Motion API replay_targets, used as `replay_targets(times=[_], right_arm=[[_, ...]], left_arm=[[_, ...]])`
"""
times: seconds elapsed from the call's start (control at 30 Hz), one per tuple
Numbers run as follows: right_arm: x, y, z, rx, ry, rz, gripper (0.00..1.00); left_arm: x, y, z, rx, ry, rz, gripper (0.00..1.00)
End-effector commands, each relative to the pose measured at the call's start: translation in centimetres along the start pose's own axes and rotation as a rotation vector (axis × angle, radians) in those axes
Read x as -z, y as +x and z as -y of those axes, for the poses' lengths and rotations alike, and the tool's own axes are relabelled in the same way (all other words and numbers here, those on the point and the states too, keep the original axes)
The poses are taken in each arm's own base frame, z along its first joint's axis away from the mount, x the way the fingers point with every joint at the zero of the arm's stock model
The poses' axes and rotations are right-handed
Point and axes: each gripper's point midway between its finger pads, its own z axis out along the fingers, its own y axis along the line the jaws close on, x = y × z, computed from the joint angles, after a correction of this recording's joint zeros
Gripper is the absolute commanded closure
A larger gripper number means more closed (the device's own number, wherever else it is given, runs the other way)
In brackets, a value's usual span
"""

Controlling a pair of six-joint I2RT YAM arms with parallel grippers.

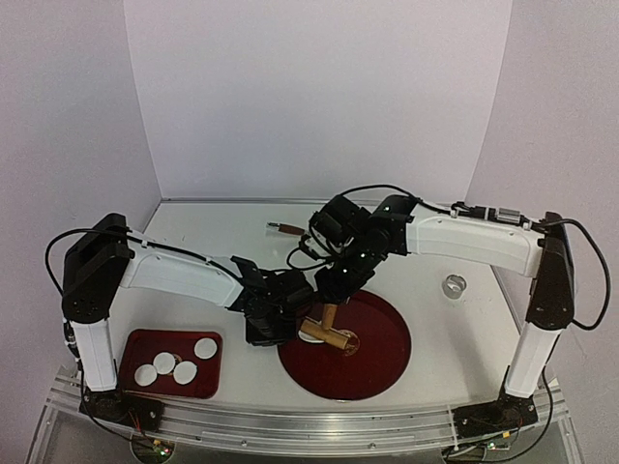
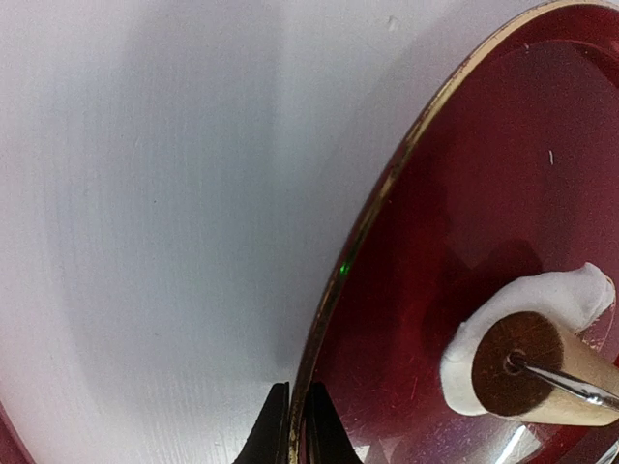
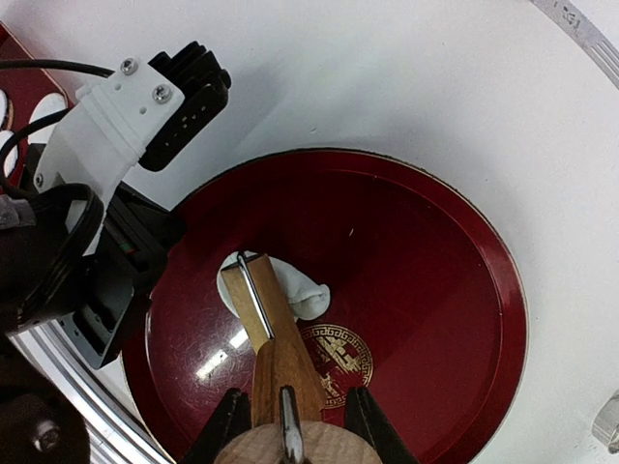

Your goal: Roll out the dumpling wrappers from the dough

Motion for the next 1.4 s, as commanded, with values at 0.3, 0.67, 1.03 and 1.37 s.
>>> replay_targets(times=[0.3, 0.67, 1.03, 1.37], right_arm=[[-0.9, -1.2, 2.0, 0.017, 0.152, 0.026, 1.0], [-4.2, 1.0, 3.3, 0.042, 0.239, -0.117, 1.0], [-7.1, 3.6, 3.1, 0.049, 0.214, -0.23, 1.0], [-8.1, 4.3, 1.5, 0.029, 0.109, -0.229, 1.0]], left_arm=[[-1.2, 0.2, -1.2, -0.007, -0.068, -0.017, 1.0], [-1.7, 0.6, -1.6, -0.011, -0.074, -0.027, 1.0], [-1.9, 0.8, -1.8, -0.011, -0.075, -0.032, 1.0], [-1.7, 0.7, -2.0, -0.001, -0.062, -0.018, 1.0]])
